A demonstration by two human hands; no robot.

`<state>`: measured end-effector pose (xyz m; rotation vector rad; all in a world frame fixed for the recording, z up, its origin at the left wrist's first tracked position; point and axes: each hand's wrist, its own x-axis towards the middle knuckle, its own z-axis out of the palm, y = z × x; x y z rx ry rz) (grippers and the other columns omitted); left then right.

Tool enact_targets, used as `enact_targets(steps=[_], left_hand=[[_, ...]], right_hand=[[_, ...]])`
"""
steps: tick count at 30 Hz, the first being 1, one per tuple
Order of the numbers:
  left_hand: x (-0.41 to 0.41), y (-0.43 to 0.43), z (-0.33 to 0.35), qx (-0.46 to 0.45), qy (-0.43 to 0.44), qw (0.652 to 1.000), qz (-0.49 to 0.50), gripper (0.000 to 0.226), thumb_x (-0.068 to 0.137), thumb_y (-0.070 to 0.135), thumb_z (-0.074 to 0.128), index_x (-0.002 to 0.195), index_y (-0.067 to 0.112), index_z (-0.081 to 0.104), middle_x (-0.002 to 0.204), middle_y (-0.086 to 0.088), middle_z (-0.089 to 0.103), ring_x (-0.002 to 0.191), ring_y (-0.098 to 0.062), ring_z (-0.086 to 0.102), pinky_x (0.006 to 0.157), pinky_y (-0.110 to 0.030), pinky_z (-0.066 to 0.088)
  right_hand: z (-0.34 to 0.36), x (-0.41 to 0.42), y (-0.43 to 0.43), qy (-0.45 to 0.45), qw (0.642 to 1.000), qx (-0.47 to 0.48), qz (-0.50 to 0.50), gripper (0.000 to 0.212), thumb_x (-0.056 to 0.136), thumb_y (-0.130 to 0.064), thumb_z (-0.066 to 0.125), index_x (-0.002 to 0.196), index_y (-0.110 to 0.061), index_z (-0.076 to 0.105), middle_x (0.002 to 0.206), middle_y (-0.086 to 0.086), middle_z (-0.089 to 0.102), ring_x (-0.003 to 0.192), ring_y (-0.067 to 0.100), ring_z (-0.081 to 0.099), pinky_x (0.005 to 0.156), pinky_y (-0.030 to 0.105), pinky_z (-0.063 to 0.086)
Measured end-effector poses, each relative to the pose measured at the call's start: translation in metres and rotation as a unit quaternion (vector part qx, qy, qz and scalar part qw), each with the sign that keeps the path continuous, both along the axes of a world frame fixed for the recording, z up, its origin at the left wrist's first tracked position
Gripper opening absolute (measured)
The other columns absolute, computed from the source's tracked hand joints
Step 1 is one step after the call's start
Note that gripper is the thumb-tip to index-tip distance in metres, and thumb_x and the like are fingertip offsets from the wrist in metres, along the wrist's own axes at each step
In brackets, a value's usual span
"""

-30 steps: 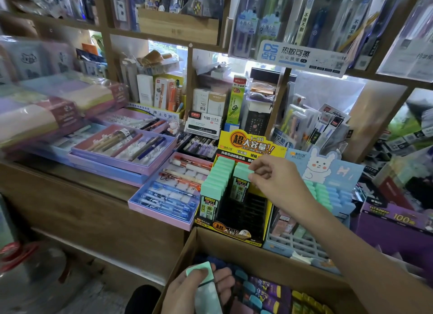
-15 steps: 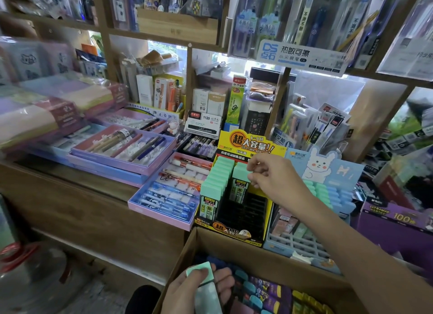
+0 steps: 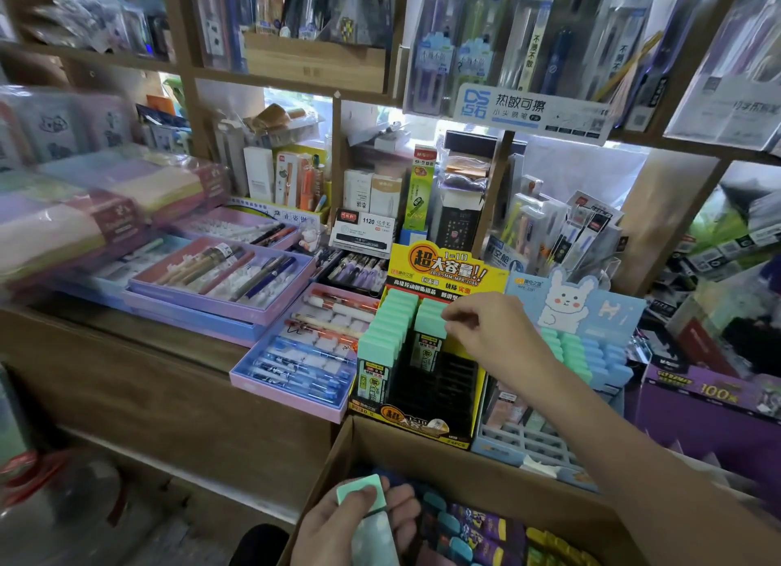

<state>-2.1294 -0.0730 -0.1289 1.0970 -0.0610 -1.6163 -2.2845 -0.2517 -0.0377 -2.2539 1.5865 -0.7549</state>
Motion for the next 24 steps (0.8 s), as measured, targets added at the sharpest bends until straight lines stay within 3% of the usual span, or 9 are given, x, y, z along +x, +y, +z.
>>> enact_targets(steps=[2, 5, 8, 10, 12, 17, 20, 24], left_hand=[[-0.001, 0.0, -0.002, -0.024, -0.009, 1.0, 0.002, 0.02, 0.096, -0.005, 0.051, 0.1, -0.021, 0.063, 0.089, -0.041, 0.069, 0.078, -0.05, 0.072, 0.074, -0.046, 0.053], [0.001, 0.0, -0.01, -0.061, -0.043, 0.997, 0.002, 0.019, 0.093, -0.004, 0.056, 0.096, -0.018, 0.069, 0.091, -0.037, 0.071, 0.079, -0.044, 0.074, 0.071, -0.042, 0.055], [0.003, -0.004, -0.009, -0.125, -0.118, 0.985, -0.002, 0.017, 0.076, 0.008, 0.071, 0.087, -0.002, 0.079, 0.095, -0.029, 0.075, 0.087, -0.039, 0.075, 0.069, -0.038, 0.06], [0.007, -0.009, -0.006, -0.155, -0.196, 0.968, -0.024, 0.035, 0.062, 0.028, 0.079, 0.093, 0.012, 0.081, 0.095, -0.019, 0.077, 0.089, -0.031, 0.076, 0.074, -0.036, 0.058], [0.009, -0.015, -0.001, -0.172, -0.244, 0.953, -0.046, 0.047, 0.056, 0.041, 0.081, 0.099, 0.021, 0.079, 0.091, -0.014, 0.078, 0.082, -0.027, 0.075, 0.07, -0.035, 0.056], [0.014, -0.03, 0.027, -0.25, -0.324, 0.906, -0.11, 0.046, 0.072, 0.048, 0.077, 0.112, 0.025, 0.076, 0.094, -0.011, 0.075, 0.078, -0.021, 0.072, 0.067, -0.03, 0.057], [0.015, -0.039, 0.052, -0.285, -0.404, 0.86, -0.123, 0.035, 0.079, 0.045, 0.072, 0.111, 0.031, 0.076, 0.099, -0.002, 0.075, 0.089, -0.018, 0.072, 0.07, -0.03, 0.06], [0.012, -0.058, 0.088, -0.354, -0.486, 0.791, -0.108, 0.016, 0.087, 0.025, 0.071, 0.102, 0.026, 0.078, 0.092, 0.002, 0.076, 0.078, -0.008, 0.071, 0.061, -0.018, 0.054]], right_hand=[[0.002, -0.004, 0.011, -0.045, 0.999, -0.019, 0.004, 0.017, 0.095, -0.015, 0.069, 0.109, -0.021, 0.079, 0.097, -0.011, 0.072, 0.089, 0.004, 0.067, 0.092, 0.035, 0.057], [0.006, -0.017, 0.037, -0.15, 0.988, -0.003, 0.016, 0.018, 0.093, -0.006, 0.071, 0.095, -0.023, 0.077, 0.08, -0.011, 0.073, 0.075, 0.0, 0.069, 0.075, 0.015, 0.056], [0.001, -0.037, 0.068, -0.255, 0.963, 0.076, 0.047, 0.021, 0.092, -0.002, 0.072, 0.09, -0.022, 0.077, 0.076, -0.001, 0.076, 0.07, 0.011, 0.074, 0.066, 0.018, 0.059], [-0.011, -0.051, 0.086, -0.29, 0.948, 0.119, 0.051, 0.018, 0.091, 0.0, 0.072, 0.091, -0.017, 0.078, 0.078, 0.006, 0.077, 0.069, 0.02, 0.075, 0.064, 0.025, 0.061], [-0.029, -0.065, 0.1, -0.304, 0.938, 0.163, 0.043, 0.015, 0.09, 0.001, 0.073, 0.091, -0.013, 0.078, 0.077, 0.011, 0.076, 0.069, 0.025, 0.075, 0.062, 0.028, 0.061], [-0.087, -0.094, 0.118, -0.265, 0.923, 0.279, 0.026, 0.01, 0.09, -0.002, 0.075, 0.093, -0.012, 0.077, 0.08, 0.013, 0.077, 0.068, 0.028, 0.074, 0.065, 0.036, 0.062], [-0.115, -0.105, 0.117, -0.166, 0.924, 0.34, 0.05, 0.007, 0.091, -0.015, 0.075, 0.092, -0.021, 0.077, 0.08, 0.004, 0.077, 0.069, 0.012, 0.072, 0.069, 0.027, 0.057], [-0.133, -0.116, 0.108, -0.073, 0.912, 0.399, 0.067, 0.005, 0.089, -0.027, 0.074, 0.09, -0.031, 0.076, 0.08, -0.01, 0.077, 0.07, 0.0, 0.07, 0.065, 0.017, 0.051]])
